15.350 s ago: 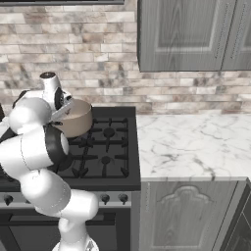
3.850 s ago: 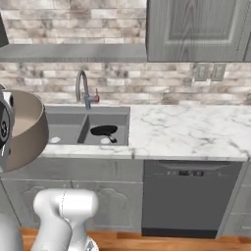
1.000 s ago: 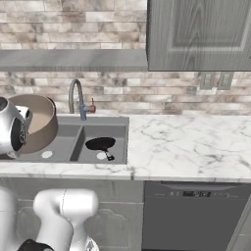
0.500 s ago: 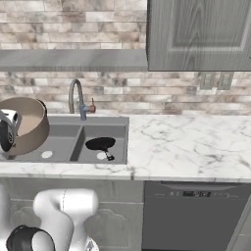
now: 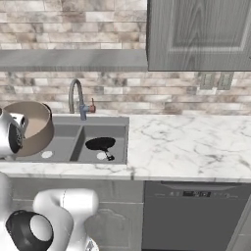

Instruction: Move the pot and pan from the stove into the sink.

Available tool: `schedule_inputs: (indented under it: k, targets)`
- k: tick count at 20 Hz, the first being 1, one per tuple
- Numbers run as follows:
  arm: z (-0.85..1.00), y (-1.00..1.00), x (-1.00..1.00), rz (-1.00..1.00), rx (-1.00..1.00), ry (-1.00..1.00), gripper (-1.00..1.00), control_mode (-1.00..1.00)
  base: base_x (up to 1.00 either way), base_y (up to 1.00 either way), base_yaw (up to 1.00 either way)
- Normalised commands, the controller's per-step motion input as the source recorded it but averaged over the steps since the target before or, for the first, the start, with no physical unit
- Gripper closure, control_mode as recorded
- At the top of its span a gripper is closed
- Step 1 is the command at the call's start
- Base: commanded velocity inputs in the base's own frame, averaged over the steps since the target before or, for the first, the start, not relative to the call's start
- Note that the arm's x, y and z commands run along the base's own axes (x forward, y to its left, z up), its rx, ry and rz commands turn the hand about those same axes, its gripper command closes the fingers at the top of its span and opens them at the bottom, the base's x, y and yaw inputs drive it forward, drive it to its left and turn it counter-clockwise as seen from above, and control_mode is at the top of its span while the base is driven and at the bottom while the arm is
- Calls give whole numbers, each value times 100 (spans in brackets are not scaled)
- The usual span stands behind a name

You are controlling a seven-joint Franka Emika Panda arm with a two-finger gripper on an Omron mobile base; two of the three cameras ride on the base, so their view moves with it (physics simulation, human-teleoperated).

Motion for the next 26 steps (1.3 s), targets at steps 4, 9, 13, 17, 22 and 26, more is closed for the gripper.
schedule_inputs:
  k: [4, 9, 13, 17, 22, 26]
  targets:
    - [-35, 11, 56, -3, 0, -2, 100, -100, 0, 0, 0]
    - [-34, 20, 54, -6, 0, -3, 100, -100, 0, 0, 0]
    - [-32, 31, 49, -8, 0, -2, 100, -100, 0, 0, 0]
    - [-26, 29, 41, -8, 0, 0, 100, -100, 0, 0, 0]
    - [-14, 20, 25, -6, 0, 0, 100, -100, 0, 0, 0]
    - [-2, 3, 4, 0, 0, 0, 100, -100, 0, 0, 0]
